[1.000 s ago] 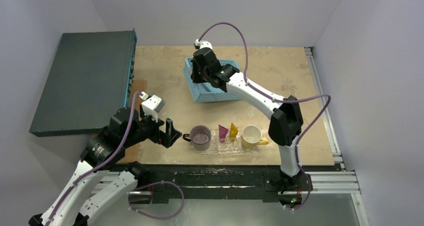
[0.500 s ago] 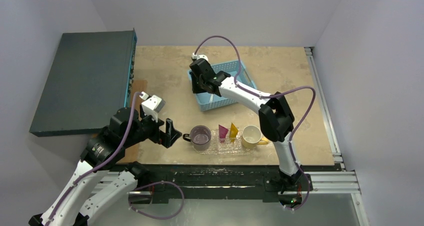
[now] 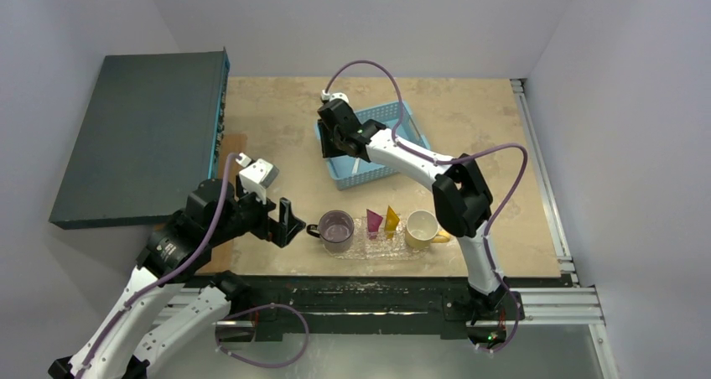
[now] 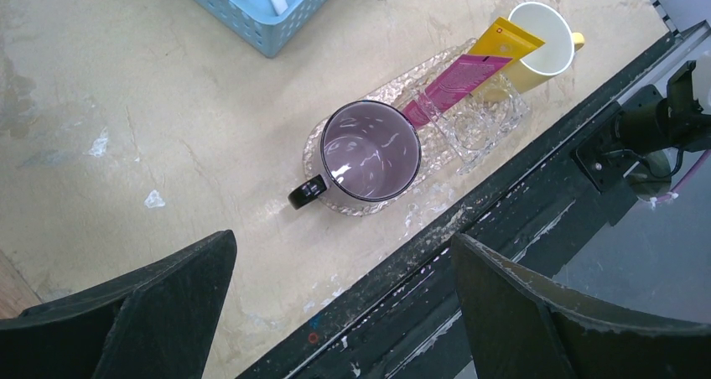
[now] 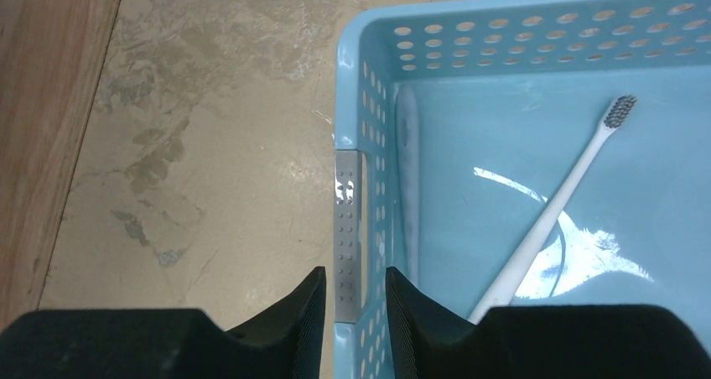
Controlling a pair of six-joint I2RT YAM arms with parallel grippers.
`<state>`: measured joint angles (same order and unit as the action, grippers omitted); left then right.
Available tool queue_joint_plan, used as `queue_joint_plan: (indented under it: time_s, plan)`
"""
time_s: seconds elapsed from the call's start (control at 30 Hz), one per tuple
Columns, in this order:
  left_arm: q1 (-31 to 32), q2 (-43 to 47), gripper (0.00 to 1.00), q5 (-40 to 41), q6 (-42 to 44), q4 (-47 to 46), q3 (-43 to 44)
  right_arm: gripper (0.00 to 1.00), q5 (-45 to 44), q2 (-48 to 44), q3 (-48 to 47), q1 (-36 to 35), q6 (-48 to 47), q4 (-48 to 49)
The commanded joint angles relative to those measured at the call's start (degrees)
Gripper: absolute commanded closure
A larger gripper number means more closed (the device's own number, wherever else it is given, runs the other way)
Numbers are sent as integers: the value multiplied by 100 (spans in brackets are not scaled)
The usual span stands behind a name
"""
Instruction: Prepare toiletry sets of a toothbrush and toothpaste on the tray
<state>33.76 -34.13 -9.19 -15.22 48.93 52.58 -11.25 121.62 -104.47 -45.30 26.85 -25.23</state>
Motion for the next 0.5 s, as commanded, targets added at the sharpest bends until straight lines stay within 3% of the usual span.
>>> queue_joint_plan:
  time_s: [0.0,0.47]
  plan:
    - [-36,-32,0,-13,129,-116,8,65,-202,-324,-265,38,-164,-1]
    - [-42,-32,0,14,129,-119,16,61,-460,-632,-398,486,-906,-423]
